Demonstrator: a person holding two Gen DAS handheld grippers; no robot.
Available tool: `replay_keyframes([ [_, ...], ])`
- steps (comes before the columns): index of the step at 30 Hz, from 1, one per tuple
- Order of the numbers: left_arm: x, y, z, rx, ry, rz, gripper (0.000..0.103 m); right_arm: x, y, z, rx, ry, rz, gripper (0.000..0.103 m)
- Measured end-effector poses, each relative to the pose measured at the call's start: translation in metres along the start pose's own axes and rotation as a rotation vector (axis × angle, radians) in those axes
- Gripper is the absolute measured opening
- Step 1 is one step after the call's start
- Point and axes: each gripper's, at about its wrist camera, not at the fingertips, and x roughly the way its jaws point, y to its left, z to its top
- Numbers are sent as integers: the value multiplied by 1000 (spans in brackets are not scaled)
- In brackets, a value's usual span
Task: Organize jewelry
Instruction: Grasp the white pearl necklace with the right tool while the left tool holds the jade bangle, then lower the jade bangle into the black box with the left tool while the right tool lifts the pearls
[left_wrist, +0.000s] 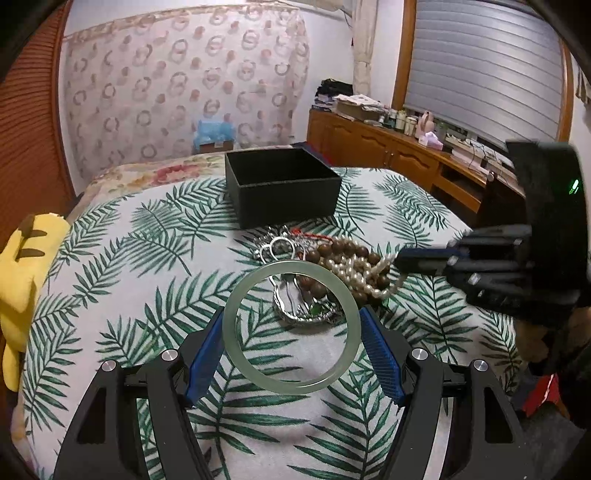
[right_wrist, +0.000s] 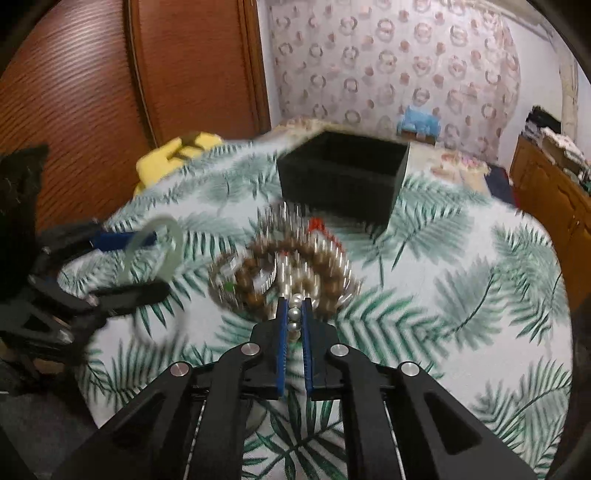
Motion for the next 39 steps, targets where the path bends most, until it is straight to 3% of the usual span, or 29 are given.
replay_keyframes([
  [10, -9, 9, 25, 9, -42, 22, 68, -37, 2, 52, -59, -104, 6, 8],
  [39, -8, 21, 75, 19, -95, 34, 68, -119, -5, 147, -161, -320, -77, 8],
])
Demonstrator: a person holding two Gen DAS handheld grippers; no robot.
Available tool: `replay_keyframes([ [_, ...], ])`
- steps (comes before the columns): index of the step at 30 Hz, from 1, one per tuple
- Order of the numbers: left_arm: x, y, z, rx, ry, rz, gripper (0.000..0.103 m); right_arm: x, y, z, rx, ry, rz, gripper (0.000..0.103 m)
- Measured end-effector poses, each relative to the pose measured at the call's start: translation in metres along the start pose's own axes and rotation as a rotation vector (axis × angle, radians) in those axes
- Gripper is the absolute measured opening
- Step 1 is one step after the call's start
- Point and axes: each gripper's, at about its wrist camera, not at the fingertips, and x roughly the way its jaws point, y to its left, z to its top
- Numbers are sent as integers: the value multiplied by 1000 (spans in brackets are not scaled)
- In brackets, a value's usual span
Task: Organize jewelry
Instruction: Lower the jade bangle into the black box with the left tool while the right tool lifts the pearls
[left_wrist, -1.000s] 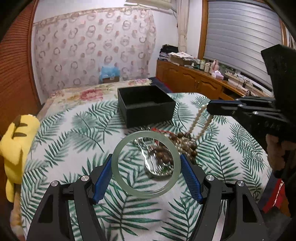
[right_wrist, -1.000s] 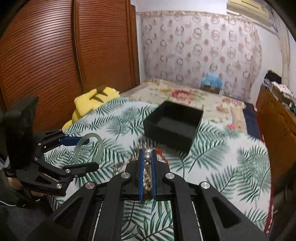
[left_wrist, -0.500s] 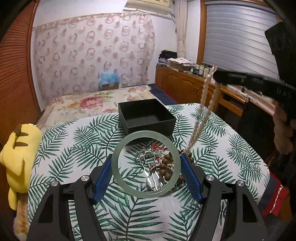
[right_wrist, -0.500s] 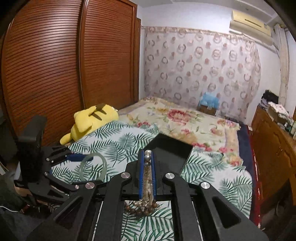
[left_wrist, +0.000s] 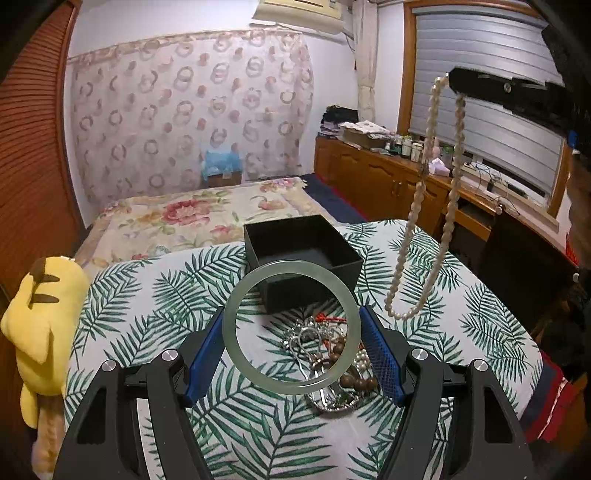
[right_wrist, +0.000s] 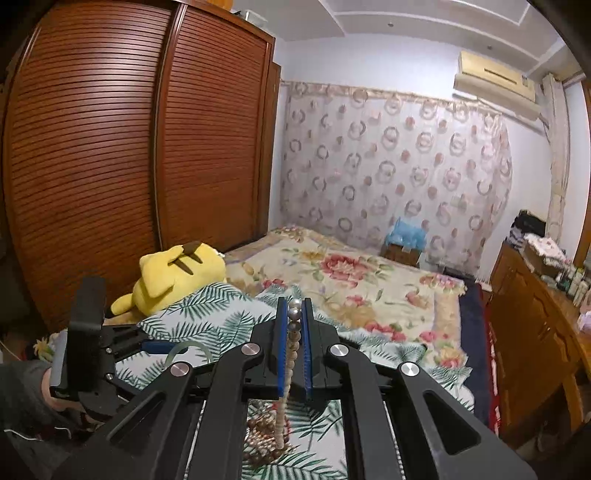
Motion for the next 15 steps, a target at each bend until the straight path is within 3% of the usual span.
replay_keyframes([
  [8, 27, 6, 21, 11, 5, -6, 68, 12, -19, 21, -24, -20, -33, 8],
  [15, 75, 12, 47, -2, 35, -26, 68, 43, -43, 32, -14, -25, -33, 8],
])
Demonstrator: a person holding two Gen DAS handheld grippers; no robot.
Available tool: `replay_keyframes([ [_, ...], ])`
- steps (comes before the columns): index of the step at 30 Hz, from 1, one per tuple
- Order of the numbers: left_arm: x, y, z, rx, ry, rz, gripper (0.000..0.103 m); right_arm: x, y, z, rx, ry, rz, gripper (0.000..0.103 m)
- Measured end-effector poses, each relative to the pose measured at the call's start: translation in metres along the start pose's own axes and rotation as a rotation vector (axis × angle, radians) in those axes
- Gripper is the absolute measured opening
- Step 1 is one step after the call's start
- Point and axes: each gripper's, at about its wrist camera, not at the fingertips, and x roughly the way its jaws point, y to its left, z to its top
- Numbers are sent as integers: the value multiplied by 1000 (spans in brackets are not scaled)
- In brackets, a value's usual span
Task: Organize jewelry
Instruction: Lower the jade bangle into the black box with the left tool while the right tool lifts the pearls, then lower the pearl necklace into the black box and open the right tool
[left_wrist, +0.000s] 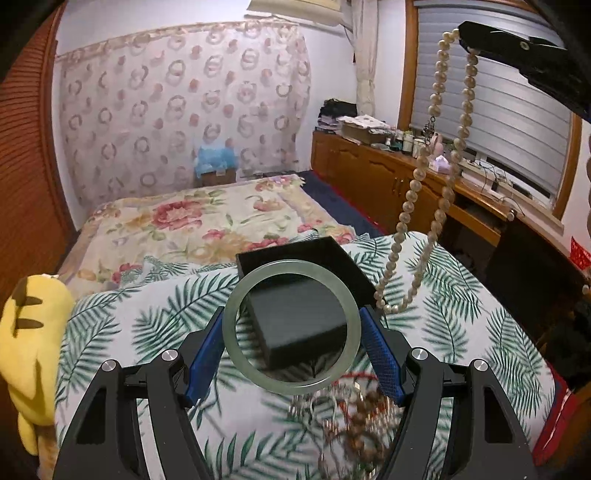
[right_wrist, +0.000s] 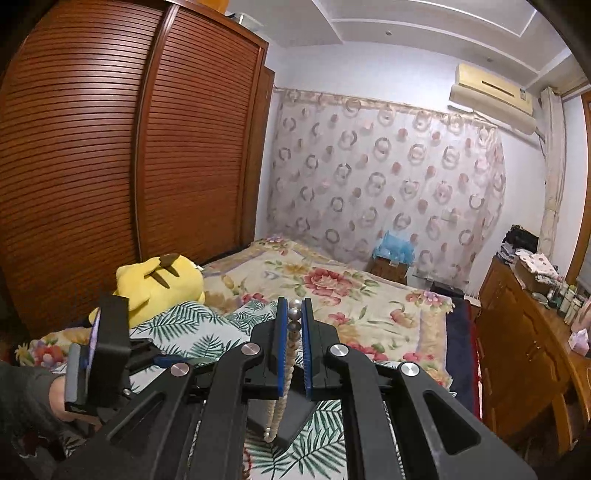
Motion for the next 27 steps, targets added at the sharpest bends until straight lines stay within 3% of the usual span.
replay_keyframes([
  [15, 65, 2, 19, -18, 70, -36, 68, 68, -33, -20, 72, 55, 98, 8],
  [27, 34, 17, 10, -29, 34, -3, 68, 116, -19, -68, 103, 176, 128, 8],
])
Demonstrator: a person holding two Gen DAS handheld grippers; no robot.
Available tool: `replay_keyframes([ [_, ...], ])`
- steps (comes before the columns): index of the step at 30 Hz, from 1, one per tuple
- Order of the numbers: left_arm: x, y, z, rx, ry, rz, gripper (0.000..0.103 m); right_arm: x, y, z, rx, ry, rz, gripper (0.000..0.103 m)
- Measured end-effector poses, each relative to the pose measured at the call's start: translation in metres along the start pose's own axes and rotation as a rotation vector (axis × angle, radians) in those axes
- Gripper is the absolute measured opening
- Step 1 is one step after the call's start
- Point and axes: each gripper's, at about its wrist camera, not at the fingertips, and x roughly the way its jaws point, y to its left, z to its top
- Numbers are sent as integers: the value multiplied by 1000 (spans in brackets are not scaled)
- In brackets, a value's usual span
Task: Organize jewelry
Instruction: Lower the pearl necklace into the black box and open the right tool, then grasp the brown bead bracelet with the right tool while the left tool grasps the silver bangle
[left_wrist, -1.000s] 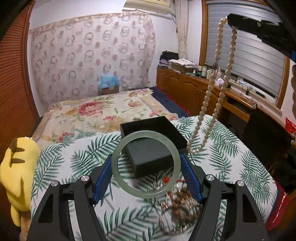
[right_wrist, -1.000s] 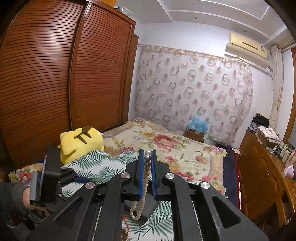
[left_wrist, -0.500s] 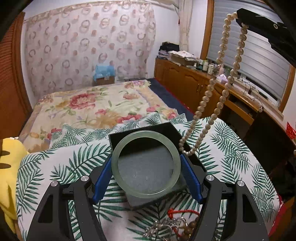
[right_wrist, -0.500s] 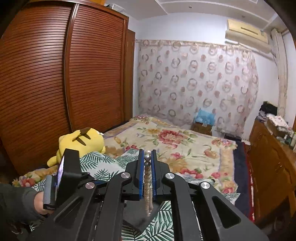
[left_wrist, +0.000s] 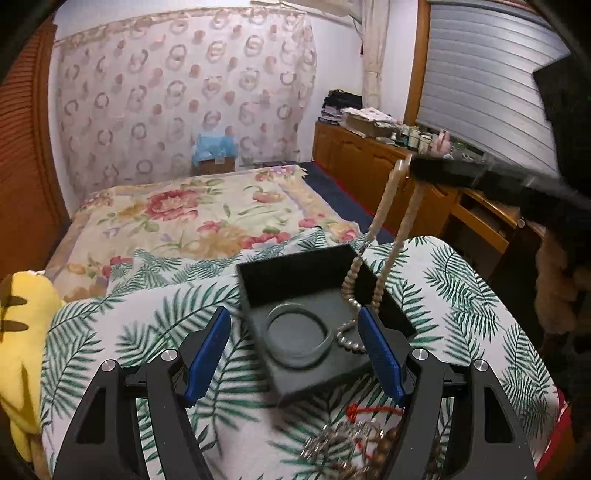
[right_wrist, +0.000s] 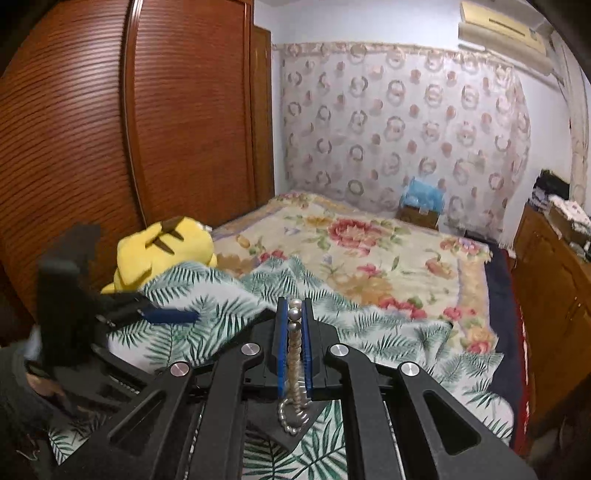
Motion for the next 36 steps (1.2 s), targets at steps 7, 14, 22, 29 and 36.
replay_keyframes([
  [7, -19, 5, -23, -15, 4, 23, 69, 18, 7, -25, 32, 43, 12, 9],
  [14, -37, 2, -51, -30, 9, 22, 69, 4, 14, -39, 51, 35, 1, 9],
  [22, -55, -2, -77, -39, 15, 6, 69, -17, 37, -89, 89, 66, -5, 9],
  [29, -68, -4, -101, -47, 17, 5, 69, -15, 49, -134, 132, 147, -18, 20],
  [36, -73, -1, -121, -64, 39, 13, 69, -7, 53, -154, 155, 196, 3, 20],
])
